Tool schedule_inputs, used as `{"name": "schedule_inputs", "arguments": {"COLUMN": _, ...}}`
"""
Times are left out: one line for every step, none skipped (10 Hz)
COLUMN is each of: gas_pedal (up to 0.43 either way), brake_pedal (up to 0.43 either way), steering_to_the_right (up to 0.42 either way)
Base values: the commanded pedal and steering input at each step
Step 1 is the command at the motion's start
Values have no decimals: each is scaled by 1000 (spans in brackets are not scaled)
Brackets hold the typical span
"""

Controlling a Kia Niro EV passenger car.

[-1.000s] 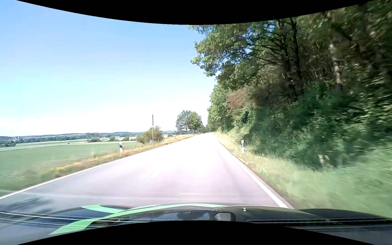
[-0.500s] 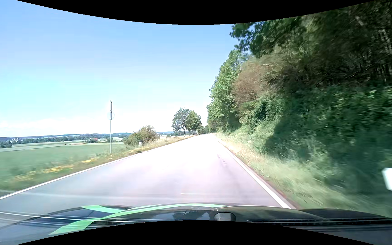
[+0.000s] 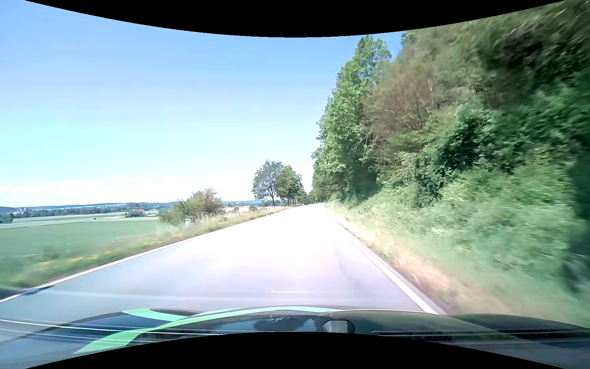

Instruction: Follow the waypoints while adhering to traffic rules and regulations

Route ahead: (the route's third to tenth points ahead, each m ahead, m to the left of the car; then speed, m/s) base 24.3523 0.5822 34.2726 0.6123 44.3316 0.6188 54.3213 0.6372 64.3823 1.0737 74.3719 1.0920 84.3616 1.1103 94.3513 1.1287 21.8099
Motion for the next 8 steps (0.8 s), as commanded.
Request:
{"name": "schedule_inputs", "arguments": {"gas_pedal": 260, "brake_pedal": 0, "steering_to_the_right": -2}}
{"name": "schedule_inputs", "arguments": {"gas_pedal": 260, "brake_pedal": 0, "steering_to_the_right": -2}}
{"name": "schedule_inputs", "arguments": {"gas_pedal": 220, "brake_pedal": 0, "steering_to_the_right": -2}}
{"name": "schedule_inputs", "arguments": {"gas_pedal": 189, "brake_pedal": 0, "steering_to_the_right": -2}}
{"name": "schedule_inputs", "arguments": {"gas_pedal": 177, "brake_pedal": 0, "steering_to_the_right": -2}}
{"name": "schedule_inputs", "arguments": {"gas_pedal": 169, "brake_pedal": 0, "steering_to_the_right": -2}}
{"name": "schedule_inputs", "arguments": {"gas_pedal": 157, "brake_pedal": 0, "steering_to_the_right": -2}}
{"name": "schedule_inputs", "arguments": {"gas_pedal": 138, "brake_pedal": 0, "steering_to_the_right": -2}}
